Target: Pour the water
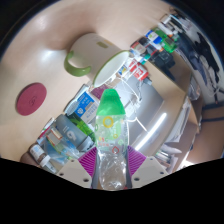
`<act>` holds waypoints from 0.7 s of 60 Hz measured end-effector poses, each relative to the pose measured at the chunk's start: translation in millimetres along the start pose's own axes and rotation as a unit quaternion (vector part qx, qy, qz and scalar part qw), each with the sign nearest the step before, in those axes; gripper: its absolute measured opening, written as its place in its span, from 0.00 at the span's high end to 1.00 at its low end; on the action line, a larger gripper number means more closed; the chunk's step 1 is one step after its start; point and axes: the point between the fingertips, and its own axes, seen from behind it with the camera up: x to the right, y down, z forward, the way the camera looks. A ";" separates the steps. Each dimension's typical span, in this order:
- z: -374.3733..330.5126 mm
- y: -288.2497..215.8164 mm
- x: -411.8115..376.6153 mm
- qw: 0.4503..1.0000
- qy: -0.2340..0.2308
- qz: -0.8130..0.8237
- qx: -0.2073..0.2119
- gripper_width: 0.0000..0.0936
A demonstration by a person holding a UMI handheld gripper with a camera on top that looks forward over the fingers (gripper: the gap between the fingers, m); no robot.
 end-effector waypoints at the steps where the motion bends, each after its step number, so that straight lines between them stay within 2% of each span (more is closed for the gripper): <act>1: 0.2 0.9 0.8 1.000 0.001 0.010 -0.001 0.58; 9: -3.8 16.2 3.5 0.982 0.002 0.186 -0.020 0.58; 14: -8.1 21.2 -8.3 0.924 -0.011 0.381 -0.037 0.58; 17: -14.5 22.0 -20.6 0.865 -0.024 0.500 -0.040 0.58; 21: -20.3 6.8 -40.6 0.758 -0.047 0.650 -0.041 0.58; 24: -24.0 -12.2 -49.7 0.659 -0.038 0.751 -0.029 0.58; 26: -24.3 -5.5 -47.4 0.596 -0.053 0.801 -0.017 0.58; 30: -26.1 -11.6 -59.5 0.457 -0.068 0.887 -0.020 0.58; 32: -26.4 -33.0 -72.0 0.388 -0.068 0.919 -0.025 0.58; 36: -21.5 -20.8 -87.1 0.333 -0.084 0.939 -0.027 0.58; 39: -22.8 -36.1 -97.6 0.327 -0.072 0.942 -0.035 0.58; 42: -20.1 -33.0 -105.2 0.330 -0.079 0.940 -0.033 0.58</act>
